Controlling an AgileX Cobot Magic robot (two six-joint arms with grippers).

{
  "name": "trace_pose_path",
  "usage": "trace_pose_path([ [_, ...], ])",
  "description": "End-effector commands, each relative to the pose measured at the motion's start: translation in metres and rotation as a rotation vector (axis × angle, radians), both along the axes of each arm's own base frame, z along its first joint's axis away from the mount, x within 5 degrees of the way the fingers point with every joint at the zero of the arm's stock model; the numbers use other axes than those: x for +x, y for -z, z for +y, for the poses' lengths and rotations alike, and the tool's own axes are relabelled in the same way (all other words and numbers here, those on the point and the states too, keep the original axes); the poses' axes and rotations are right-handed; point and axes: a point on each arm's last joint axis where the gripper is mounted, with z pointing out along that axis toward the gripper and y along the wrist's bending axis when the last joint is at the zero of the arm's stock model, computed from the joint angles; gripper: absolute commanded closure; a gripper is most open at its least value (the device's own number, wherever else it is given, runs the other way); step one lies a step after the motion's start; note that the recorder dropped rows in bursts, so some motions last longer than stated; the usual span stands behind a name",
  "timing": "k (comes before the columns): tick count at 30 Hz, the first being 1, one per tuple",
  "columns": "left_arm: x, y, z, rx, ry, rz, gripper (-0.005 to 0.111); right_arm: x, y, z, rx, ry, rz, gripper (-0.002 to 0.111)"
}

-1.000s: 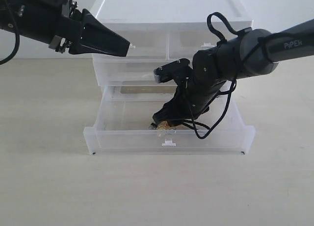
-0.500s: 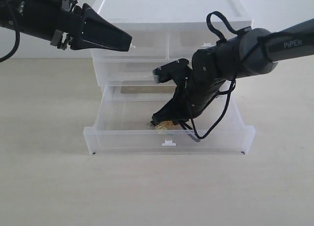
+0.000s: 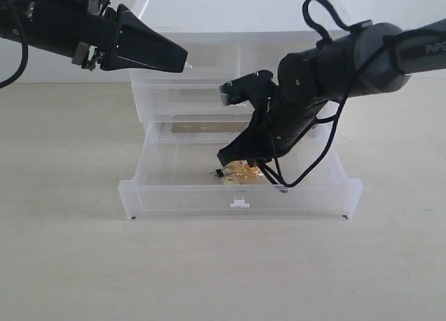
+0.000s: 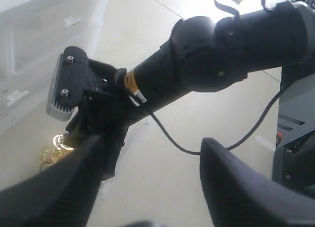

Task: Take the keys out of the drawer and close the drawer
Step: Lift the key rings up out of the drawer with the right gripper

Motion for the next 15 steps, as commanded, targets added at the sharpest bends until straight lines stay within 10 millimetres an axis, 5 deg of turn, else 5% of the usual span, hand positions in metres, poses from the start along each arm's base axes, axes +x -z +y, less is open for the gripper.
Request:
trace_pose_path([
  [1, 0.000, -0.002, 0.002, -0.006, -0.016, -0.015, 0.052, -0.004, -0.030, -0.002, 0.036, 0.000, -0.062, 0.108],
  [15, 0.000, -0.002, 0.002, 0.005, 0.002, -0.049, 0.052, -0.030, -0.107, -0.005, 0.113, -0.027, -0.188, 0.108],
])
